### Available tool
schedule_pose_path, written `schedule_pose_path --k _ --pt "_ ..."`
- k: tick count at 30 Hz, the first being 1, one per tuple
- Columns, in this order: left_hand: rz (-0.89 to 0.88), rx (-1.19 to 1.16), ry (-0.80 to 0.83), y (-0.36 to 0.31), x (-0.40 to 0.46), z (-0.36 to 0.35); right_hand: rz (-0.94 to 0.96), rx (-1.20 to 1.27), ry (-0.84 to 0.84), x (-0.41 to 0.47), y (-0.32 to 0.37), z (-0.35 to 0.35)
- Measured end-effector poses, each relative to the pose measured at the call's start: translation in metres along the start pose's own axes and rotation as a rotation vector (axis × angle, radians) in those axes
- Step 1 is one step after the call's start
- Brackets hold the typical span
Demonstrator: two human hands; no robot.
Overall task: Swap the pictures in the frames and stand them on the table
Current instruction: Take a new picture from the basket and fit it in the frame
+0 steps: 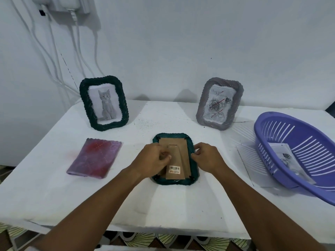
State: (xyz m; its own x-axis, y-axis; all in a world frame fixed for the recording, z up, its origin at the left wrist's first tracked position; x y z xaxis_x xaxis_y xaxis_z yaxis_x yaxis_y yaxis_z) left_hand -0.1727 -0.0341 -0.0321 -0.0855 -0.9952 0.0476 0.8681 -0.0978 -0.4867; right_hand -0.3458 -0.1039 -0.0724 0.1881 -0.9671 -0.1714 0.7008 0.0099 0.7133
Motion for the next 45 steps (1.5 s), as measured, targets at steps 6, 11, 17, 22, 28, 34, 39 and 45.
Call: schedule_pose_path --k 6,11,17,22,28,34,39,45 --pt "0.054 -0.006 0.027 -0.007 0.007 -0.002 -0.119 0.324 -0.030 -0.003 -0.002 0.005" --pt "0.120 -0.072 -0.028 -0.014 0.009 0.013 -0.159 0.739 0.019 -0.016 0.014 0.004" --pt "0.205 -0.112 -0.010 -0.017 0.010 0.031 -0.096 0.884 -0.032 -0.030 0.038 0.010" --pt "0.333 -0.284 -0.035 -0.001 0.006 0.051 0.047 0.942 0.022 -0.043 0.076 0.011" --pt "0.441 -0.572 -0.030 0.024 -0.011 0.067 0.126 0.929 0.100 -0.047 0.101 -0.008" --pt "0.454 -0.789 -0.119 0.053 -0.031 0.075 0.063 0.711 0.080 -0.036 0.072 -0.028" --pt "0.492 -0.878 -0.150 0.075 -0.039 0.057 -0.055 0.697 0.216 -0.034 0.050 -0.059" --pt "0.467 -0.899 -0.103 0.079 -0.031 0.020 -0.038 0.601 0.024 -0.027 0.026 -0.038"
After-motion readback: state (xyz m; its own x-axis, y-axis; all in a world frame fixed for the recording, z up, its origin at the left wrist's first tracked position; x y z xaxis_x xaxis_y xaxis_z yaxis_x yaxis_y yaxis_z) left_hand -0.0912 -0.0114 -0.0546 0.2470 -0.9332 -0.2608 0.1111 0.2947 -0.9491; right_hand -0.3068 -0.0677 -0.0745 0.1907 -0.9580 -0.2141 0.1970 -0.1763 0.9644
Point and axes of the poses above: each hand's wrist, its own x-axis towards the middle knuckle, its own z-axis out of the back of the hand, y = z × x, the point moved 8 cm from there along x, towards the middle knuckle, and after that the axes turned 8 degrees about x, right-handed, at the moved point
